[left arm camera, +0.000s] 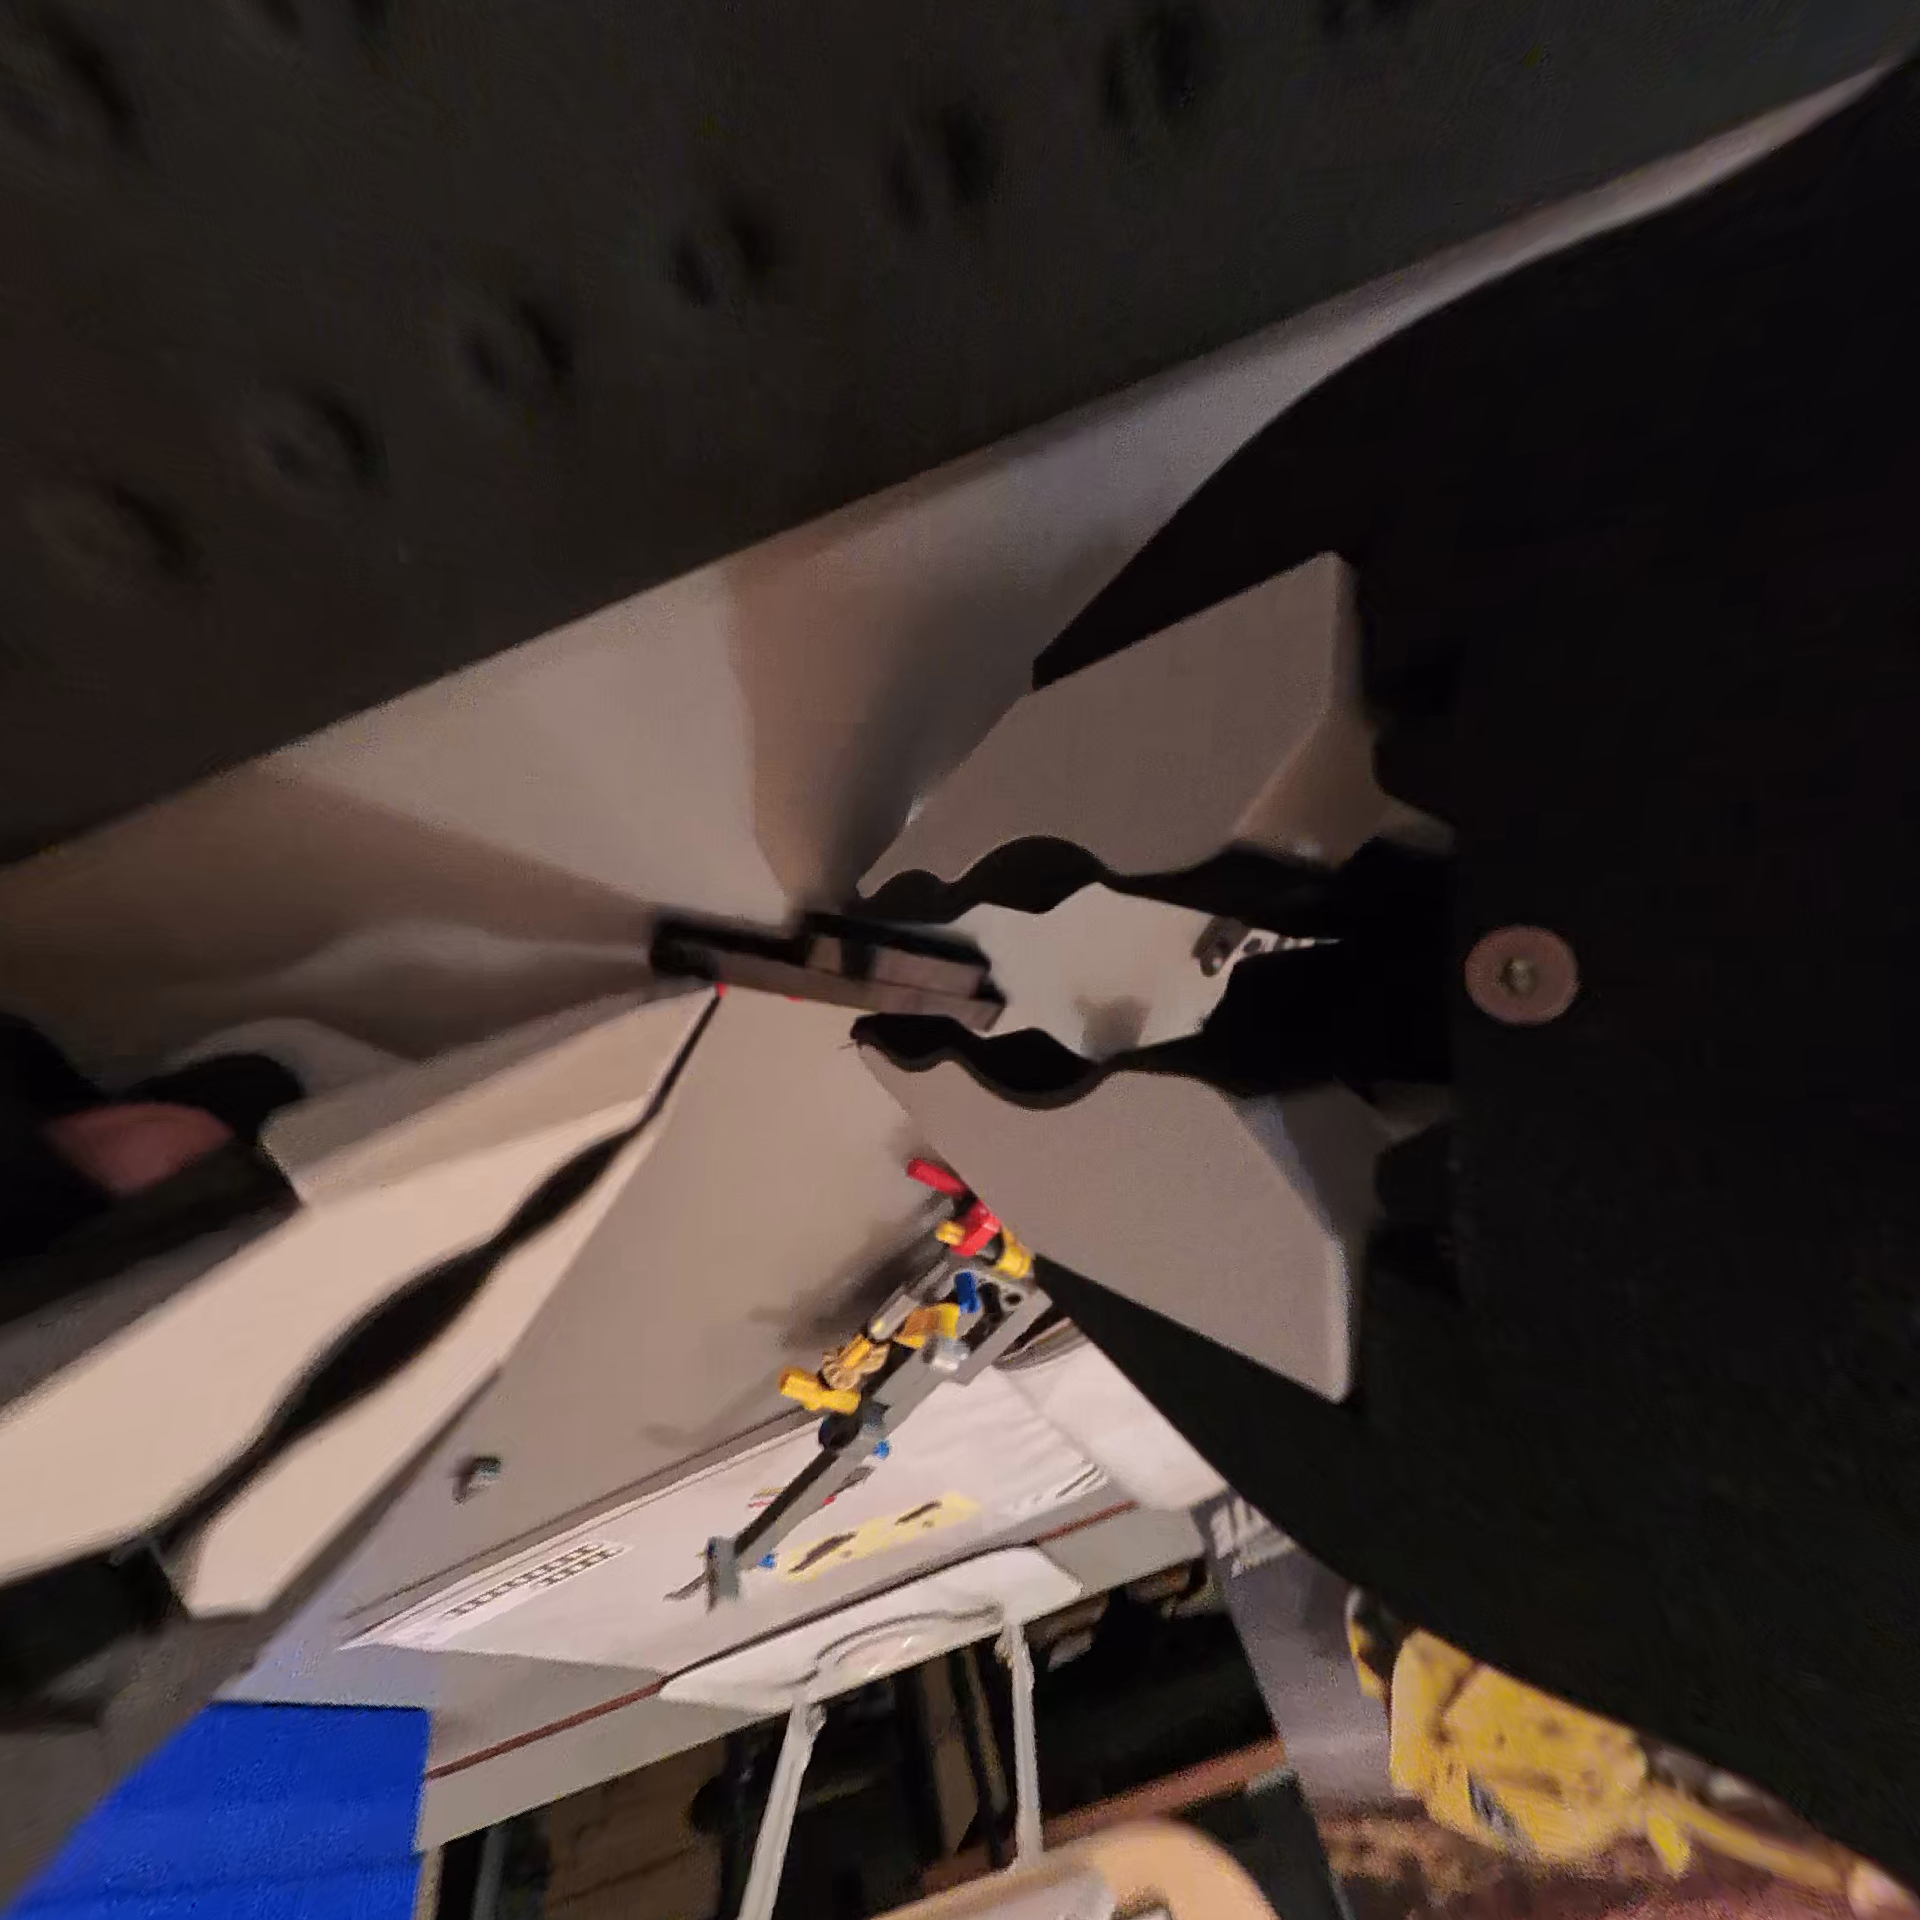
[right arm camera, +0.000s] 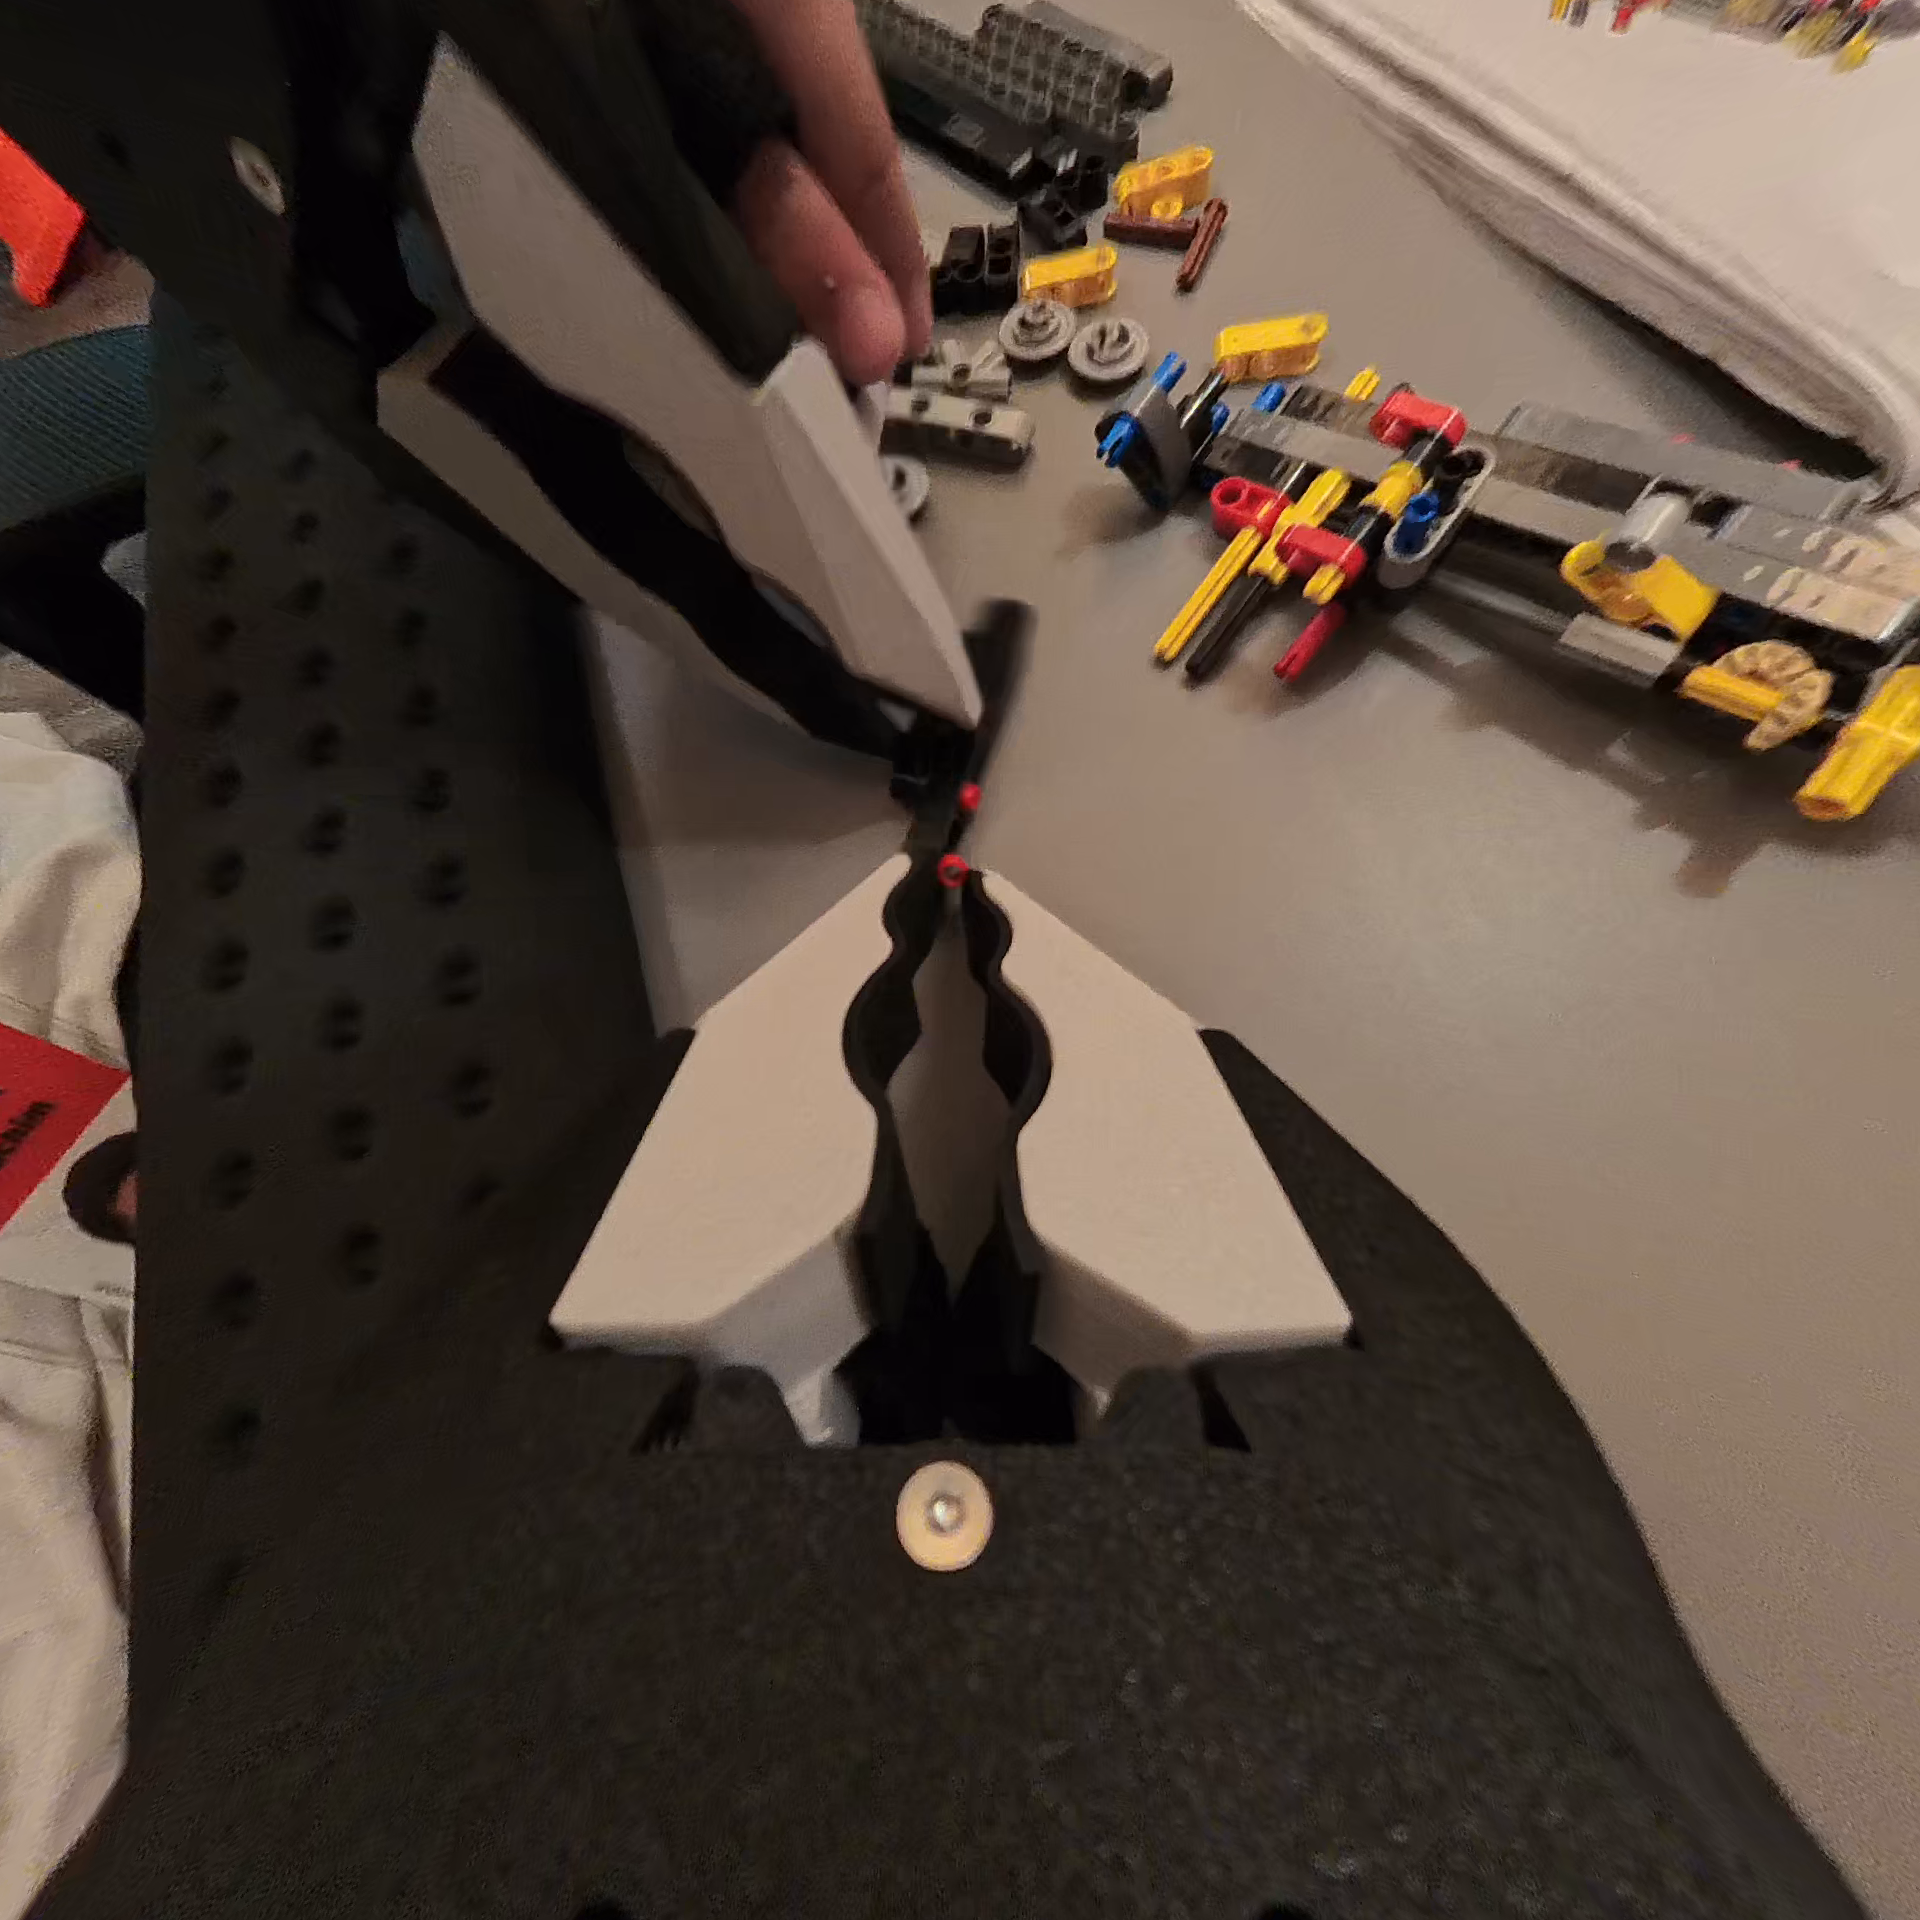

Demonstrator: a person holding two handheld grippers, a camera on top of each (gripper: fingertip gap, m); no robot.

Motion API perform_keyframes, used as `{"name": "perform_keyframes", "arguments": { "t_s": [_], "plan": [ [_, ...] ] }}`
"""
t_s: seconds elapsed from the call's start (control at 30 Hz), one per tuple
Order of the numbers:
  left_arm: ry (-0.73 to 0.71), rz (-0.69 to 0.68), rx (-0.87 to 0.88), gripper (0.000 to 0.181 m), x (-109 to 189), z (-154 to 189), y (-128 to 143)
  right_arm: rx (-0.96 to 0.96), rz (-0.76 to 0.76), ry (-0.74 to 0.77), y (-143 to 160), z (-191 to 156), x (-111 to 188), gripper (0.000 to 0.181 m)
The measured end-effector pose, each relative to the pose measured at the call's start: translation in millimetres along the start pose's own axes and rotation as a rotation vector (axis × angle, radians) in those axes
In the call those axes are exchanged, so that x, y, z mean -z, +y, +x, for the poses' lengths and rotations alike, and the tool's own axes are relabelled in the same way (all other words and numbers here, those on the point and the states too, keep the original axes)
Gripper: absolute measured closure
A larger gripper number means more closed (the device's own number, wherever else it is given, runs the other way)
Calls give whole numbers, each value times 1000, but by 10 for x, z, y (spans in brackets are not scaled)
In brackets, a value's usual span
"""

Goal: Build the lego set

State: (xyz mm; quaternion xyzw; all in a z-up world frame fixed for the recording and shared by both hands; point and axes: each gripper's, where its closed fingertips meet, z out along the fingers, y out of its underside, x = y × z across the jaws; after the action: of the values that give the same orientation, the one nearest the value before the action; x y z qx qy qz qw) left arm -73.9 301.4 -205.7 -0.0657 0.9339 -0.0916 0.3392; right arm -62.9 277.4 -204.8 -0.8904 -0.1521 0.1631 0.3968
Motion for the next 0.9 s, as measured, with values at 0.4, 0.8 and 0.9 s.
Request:
{"name": "perform_keyframes", "arguments": {
  "t_s": [0.4,0.8,0.9],
  "plan": [
    [74,47,903,136,65,12,130,5,-30,-10,28,-28,-47,177],
    [153,102,1060,142,-86,-18,61,-17,-30,-30,23,-32,-51,177],
    [191,107,1002,143,-95,-7,-2,-25,-29,-36,23,-29,-50,177]
  ]
}}
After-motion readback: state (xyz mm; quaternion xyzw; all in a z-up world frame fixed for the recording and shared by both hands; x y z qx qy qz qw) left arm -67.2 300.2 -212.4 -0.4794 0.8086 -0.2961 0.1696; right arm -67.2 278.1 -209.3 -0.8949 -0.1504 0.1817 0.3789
